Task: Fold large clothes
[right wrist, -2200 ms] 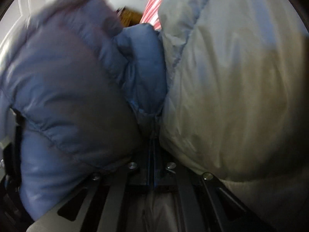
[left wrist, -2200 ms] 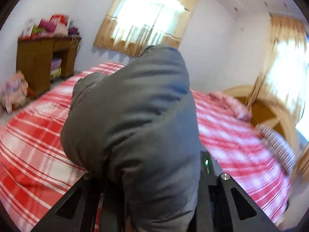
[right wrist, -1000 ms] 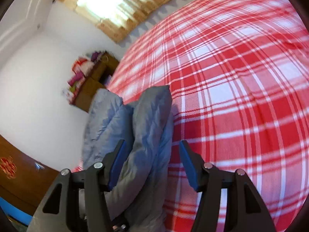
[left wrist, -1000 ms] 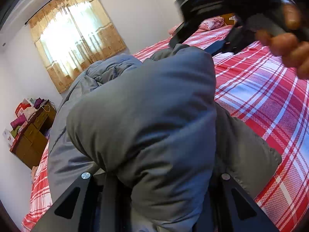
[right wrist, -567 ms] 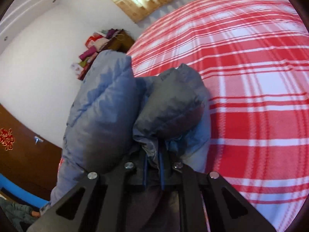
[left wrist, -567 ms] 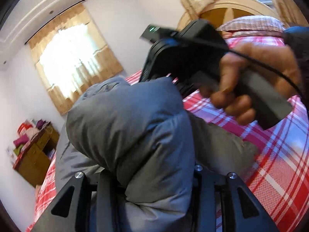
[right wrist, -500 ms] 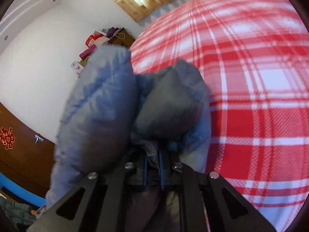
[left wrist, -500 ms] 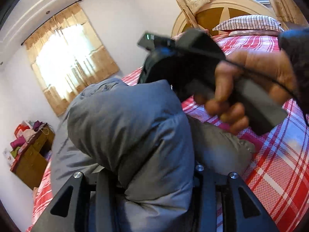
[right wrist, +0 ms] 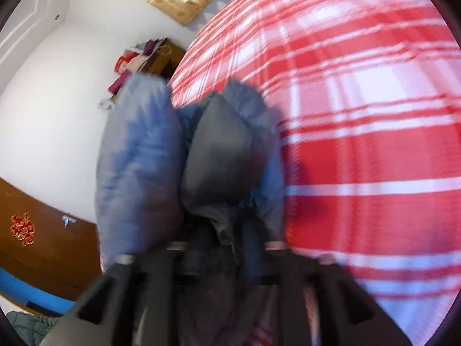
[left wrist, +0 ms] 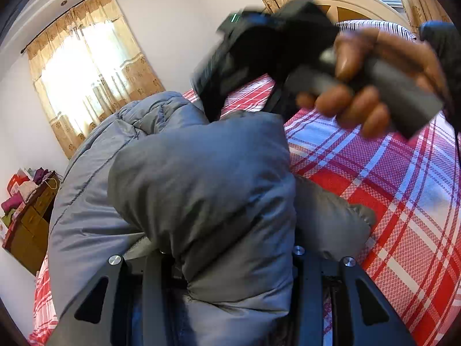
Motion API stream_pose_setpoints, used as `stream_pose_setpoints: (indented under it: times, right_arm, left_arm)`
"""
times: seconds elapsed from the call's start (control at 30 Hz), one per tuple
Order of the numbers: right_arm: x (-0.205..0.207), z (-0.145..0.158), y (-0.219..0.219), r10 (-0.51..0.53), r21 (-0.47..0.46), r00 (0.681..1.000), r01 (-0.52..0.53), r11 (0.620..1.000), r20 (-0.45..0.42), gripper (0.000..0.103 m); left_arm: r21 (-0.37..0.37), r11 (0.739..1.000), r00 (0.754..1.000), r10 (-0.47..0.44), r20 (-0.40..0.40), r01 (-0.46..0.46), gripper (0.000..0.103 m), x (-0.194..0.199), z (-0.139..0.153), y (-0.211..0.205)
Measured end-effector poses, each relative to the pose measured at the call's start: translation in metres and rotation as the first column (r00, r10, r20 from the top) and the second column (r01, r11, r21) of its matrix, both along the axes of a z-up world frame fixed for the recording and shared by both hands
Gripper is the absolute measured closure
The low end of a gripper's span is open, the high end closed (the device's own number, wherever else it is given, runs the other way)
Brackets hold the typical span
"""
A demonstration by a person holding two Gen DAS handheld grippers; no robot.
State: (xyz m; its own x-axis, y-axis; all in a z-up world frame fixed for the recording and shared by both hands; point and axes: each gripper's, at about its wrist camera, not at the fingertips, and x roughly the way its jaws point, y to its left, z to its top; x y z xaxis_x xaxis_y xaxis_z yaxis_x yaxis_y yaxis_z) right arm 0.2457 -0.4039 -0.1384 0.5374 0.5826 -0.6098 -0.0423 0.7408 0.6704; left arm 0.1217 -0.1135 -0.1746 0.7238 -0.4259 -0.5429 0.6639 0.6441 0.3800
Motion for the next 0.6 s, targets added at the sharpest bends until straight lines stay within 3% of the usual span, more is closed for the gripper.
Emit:
stream_pose_setpoints:
  times: [0.03, 0.1, 0.2, 0.27, 0.33, 0.4, 0.43, 0.6]
  right_arm:
    - [-0.006, 0.010, -0.006, -0.023, -0.031, 0.999, 0.024, 0.999, 0.035, 0.021]
    - [-0.014, 0.029, -0.016, -0.050, -0.067, 0.995, 0.055, 0.996, 0.086, 0.021]
    - [-0.014, 0.050, -0.012, -0.027, 0.015, 0.987, 0.025, 1.000, 0.156, 0.021]
    - [-0.001, 0.054, 0.002, 0.021, 0.048, 0.988, -0.029, 0.998, 0.154, 0.021]
    - [0.015, 0.047, 0.026, 0.085, 0.022, 0.991, -0.088, 0.996, 0.105, 0.024]
    - [0.029, 0.039, 0.054, 0.145, -0.074, 0.988, -0.141, 0.987, 0.052, 0.058]
    - [0.029, 0.037, 0.059, 0.170, -0.110, 0.984, -0.165, 0.980, 0.042, 0.086]
    - [0.004, 0.047, 0.054, 0.160, -0.247, 0.984, -0.135, 0.959, 0.083, 0.094]
  left_arm:
    - [-0.001, 1.000, 1.000, 0.000, 0.001, 0.000, 0.064, 0.000, 0.000, 0.001]
    - [-0.002, 1.000, 1.000, 0.000, 0.004, 0.000, 0.064, -0.001, 0.000, 0.000]
    - [0.001, 1.000, 1.000, 0.004, 0.008, -0.004, 0.064, -0.002, 0.001, -0.004]
    - [-0.001, 1.000, 1.000, 0.006, 0.010, -0.006, 0.064, -0.004, -0.001, -0.004]
    - [-0.002, 1.000, 1.000, 0.005, 0.008, -0.005, 0.064, -0.004, -0.002, -0.006]
    - [-0.005, 1.000, 1.000, 0.004, 0.002, -0.004, 0.064, -0.003, -0.001, -0.005]
    - [-0.009, 1.000, 1.000, 0.002, -0.003, -0.002, 0.064, -0.002, -0.001, -0.003]
    - [0.004, 0.999, 0.999, -0.037, 0.012, 0.037, 0.061, -0.004, 0.004, 0.004]
